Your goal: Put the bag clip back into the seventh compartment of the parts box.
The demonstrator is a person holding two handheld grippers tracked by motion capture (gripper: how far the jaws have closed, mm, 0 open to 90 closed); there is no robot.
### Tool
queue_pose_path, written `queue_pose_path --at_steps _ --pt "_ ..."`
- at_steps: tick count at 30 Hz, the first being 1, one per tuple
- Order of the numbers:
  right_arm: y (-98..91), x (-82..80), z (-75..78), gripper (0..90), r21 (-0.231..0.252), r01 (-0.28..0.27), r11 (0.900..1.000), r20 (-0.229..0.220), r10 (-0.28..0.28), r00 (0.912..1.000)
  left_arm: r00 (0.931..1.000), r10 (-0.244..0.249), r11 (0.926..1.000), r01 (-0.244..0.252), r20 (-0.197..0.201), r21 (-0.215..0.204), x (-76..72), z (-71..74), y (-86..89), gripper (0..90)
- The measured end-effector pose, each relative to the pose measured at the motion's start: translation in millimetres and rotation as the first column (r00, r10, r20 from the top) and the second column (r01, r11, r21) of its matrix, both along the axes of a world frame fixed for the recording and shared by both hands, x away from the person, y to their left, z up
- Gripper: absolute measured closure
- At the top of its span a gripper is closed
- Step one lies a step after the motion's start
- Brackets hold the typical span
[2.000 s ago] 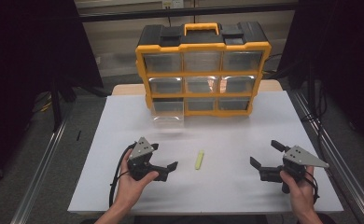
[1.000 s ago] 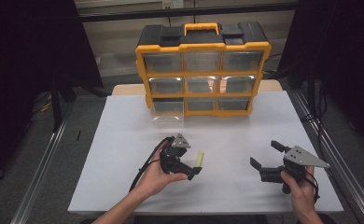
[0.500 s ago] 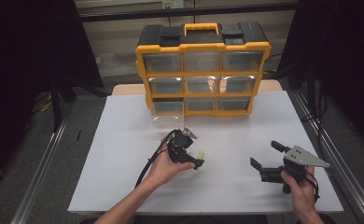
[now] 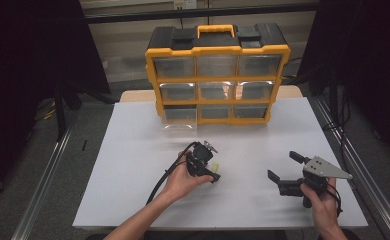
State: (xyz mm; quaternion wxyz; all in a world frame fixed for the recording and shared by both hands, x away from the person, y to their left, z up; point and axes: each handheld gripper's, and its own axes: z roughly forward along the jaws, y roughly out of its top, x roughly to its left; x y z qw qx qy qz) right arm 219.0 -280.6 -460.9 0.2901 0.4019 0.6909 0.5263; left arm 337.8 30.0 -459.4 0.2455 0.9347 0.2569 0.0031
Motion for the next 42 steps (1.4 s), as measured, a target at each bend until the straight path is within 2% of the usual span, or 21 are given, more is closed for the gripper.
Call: queue_pose_path --at_steps 1,3,4,5,6,7,9,10,11,20,21,22,25,27,29,31,32,33,36,39,42 --pt "0.0 0.0 0.0 0.7 0.0 0.0 1.0 0.0 0.0 1.0 0.9998 0.017 0.9998 -0.017 0.008 0.004 -1.5 0.6 -1.9 32.5" --pt "0.2 0.2 -0.2 0.7 -0.002 0.002 1.0 0.003 -0.002 1.0 1.0 -0.009 0.9997 0.009 0.001 0.024 -0.2 2.1 -2.0 40.1" --pt "0.4 0.4 -0.4 0.6 -0.004 -0.001 1.0 0.0 0.001 1.0 0.9999 0.005 0.9997 -0.005 0.009 0.023 -1.6 0.9 -4.0 43.0" --pt "0.1 0.5 -0.4 0.6 -0.005 -0.005 1.0 -0.005 0.005 1.0 0.9995 -0.01 0.9983 0.008 0.029 0.059 -2.9 1.3 -7.4 43.9" --pt "0.1 1.0 -0.6 0.6 -0.005 -0.003 1.0 -0.005 0.003 1.0 0.9995 -0.01 0.9983 0.008 0.029 0.059 -2.9 1.3 -7.4 43.8" --pt "-0.1 1.6 -0.7 0.6 -0.007 -0.002 1.0 -0.005 0.002 1.0 0.9988 -0.001 0.9967 -0.003 0.049 0.081 -5.8 1.5 -10.5 44.1" --pt "0.0 1.9 -0.9 0.6 -0.005 0.001 1.0 -0.007 -0.001 1.0 0.9991 0.008 0.9978 -0.011 0.041 0.066 -5.6 0.8 -10.1 44.3" --pt "0.3 1.7 -0.9 0.6 -0.006 0.0 1.0 -0.01 0.0 1.0 0.9993 -0.005 0.9968 0.002 0.038 0.08 -4.1 1.7 -9.1 45.2" --pt "0.4 1.4 -0.8 0.7 -0.007 0.002 1.0 -0.007 -0.002 1.0 0.9992 0.006 0.9976 -0.009 0.038 0.069 -4.3 1.1 -9.0 45.9" --pt "0.2 1.4 -1.0 0.7 -0.006 0.0 1.0 -0.01 0.0 1.0 0.9994 -0.012 0.9963 0.009 0.032 0.086 -3.2 2.4 -10.0 49.9" --pt "0.2 1.4 -1.0 0.7 -0.006 0.0 1.0 -0.01 0.0 1.0 0.9993 -0.029 0.995 0.026 0.025 0.096 -2.1 3.3 -9.4 49.9" --pt "0.2 1.3 -1.0 0.6 -0.006 0.0 1.0 -0.009 0.0 1.0 0.9997 -0.014 0.9966 0.012 0.019 0.081 -2.3 2.9 -9.3 51.2" --pt "-0.2 0.9 -0.9 0.6 -0.005 0.0 1.0 -0.007 0.0 1.0 0.9993 -0.024 0.9962 0.021 0.027 0.085 1.6 3.3 -6.2 60.4" --pt "-0.2 1.0 -0.9 0.6 -0.007 -0.001 1.0 -0.008 0.0 1.0 0.9993 -0.026 0.9956 0.023 0.027 0.091 2.1 4.0 -6.0 61.8" --pt "-0.1 1.4 -1.1 0.6 -0.006 -0.001 1.0 -0.01 0.001 0.9999 0.9996 -0.021 0.9969 0.019 0.021 0.077 1.5 3.3 -5.8 63.9" --pt "0.0 1.7 -1.2 0.7 -0.008 -0.001 1.0 -0.009 0.001 1.0 0.9988 -0.042 0.9952 0.039 0.025 0.089 2.0 4.2 -5.6 66.1" --pt "0.2 1.7 -1.3 0.6 -0.008 -0.002 1.0 -0.009 0.002 1.0 0.9992 -0.034 0.9959 0.032 0.024 0.085 0.9 4.2 -6.0 67.7" --pt "0.6 1.8 -1.4 0.7 -0.006 -0.002 1.0 -0.009 0.002 1.0 0.9979 -0.059 0.9936 0.056 0.027 0.098 1.8 4.9 -5.4 69.9" --pt "0.4 1.9 -1.4 0.6 -0.008 -0.003 1.0 -0.01 0.003 0.9999 0.9981 -0.061 0.9949 0.06 0.005 0.08 2.0 4.4 -4.9 77.2" --pt "0.6 1.8 -1.5 0.7 -0.007 -0.003 1.0 -0.013 0.003 0.9999 0.9969 -0.079 0.9927 0.079 -0.007 0.091 3.7 5.0 -4.1 78.3" --pt "0.6 1.9 -1.6 0.7 -0.006 -0.005 1.0 -0.014 0.004 0.9999 0.9977 -0.067 0.9942 0.067 0.005 0.085 2.7 4.4 -4.9 78.3"
